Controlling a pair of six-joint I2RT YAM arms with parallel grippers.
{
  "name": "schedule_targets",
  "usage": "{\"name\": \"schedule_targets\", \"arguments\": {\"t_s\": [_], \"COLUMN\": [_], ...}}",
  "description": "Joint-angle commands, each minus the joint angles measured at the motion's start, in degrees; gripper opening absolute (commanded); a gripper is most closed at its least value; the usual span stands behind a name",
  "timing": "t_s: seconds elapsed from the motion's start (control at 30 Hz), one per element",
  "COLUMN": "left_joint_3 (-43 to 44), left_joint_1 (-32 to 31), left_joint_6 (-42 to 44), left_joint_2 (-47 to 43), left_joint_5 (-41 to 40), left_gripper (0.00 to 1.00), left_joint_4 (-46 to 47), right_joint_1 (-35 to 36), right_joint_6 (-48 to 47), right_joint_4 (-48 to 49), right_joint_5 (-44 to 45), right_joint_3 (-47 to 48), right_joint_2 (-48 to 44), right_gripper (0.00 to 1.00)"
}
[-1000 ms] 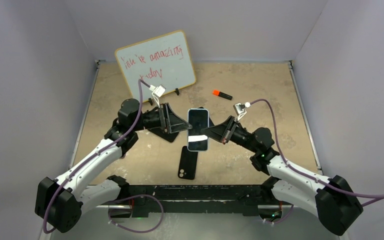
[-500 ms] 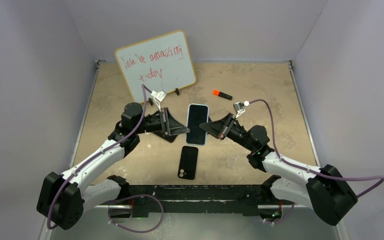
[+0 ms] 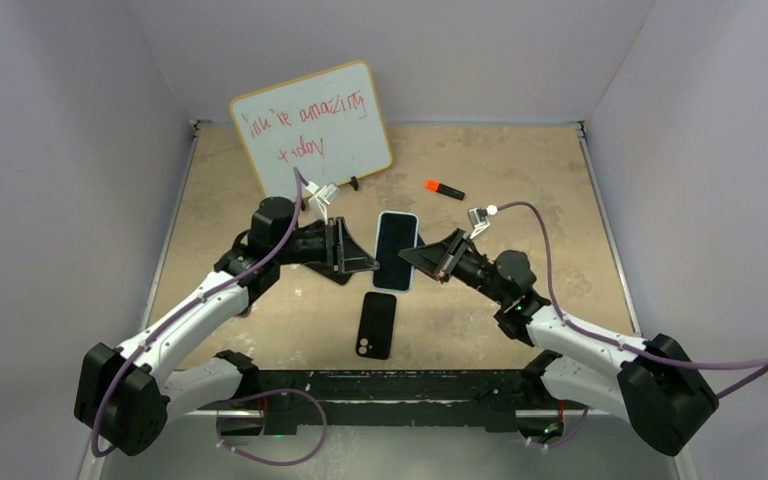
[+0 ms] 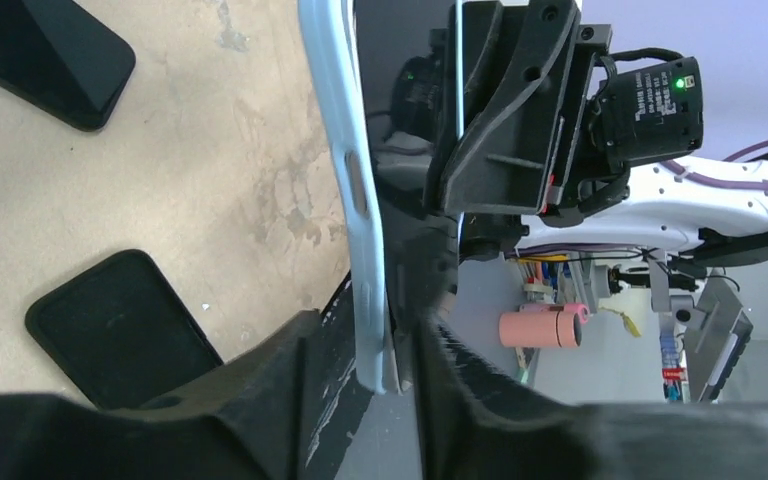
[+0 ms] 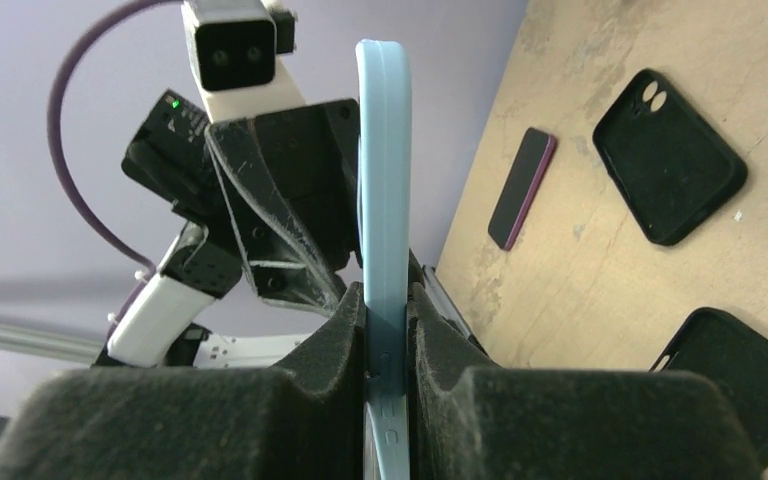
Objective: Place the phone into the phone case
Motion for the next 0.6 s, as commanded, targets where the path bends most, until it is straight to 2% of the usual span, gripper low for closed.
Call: {"name": "schedule_targets", "arguments": {"t_s": [0.0, 0.07, 0.1, 0.23, 0.37, 0.57], "left_joint_3": [-1.42, -4.64, -6.04, -10.76, -11.92, -11.96], "left_joint_1": [0.34, 0.34, 0.34, 0.34, 0.34, 0.34], "left_joint_6": [-0.68, -4.43, -6.37, -14.81, -21.01, -22.25], "left_joint_2": [-3.11, -3.47, -3.48, -2.70, -0.34, 1.18], "left_joint_5": [0.31, 2.26, 3.12, 6.00, 6.90, 6.33], "left_gripper": [0.45, 0.55, 0.56, 0.57, 0.58, 0.56], "left_joint_4": [1.98, 7.32, 10.24, 22.67, 33.04, 34.79], "right_joint_1": [-0.40, -0.36, -0.39, -0.43, -0.36, -0.39], "right_joint_6": [0.64, 1.61, 2.02, 2.56, 3.11, 3.92], "right_joint_4": [2.95, 4.63, 5.02, 5.37, 6.46, 7.35], "right_joint_5": [5.63, 7.75, 8.65, 9.47, 9.26, 9.74], "right_joint_3": [2.57, 1.37, 0.95, 1.00, 0.77, -0.74], "right_joint_2": [-4.13, -5.50, -6.01, -6.32, -5.89, -5.82], "right_gripper": [0.00, 0.00, 0.00, 0.00, 0.00, 0.00]}}
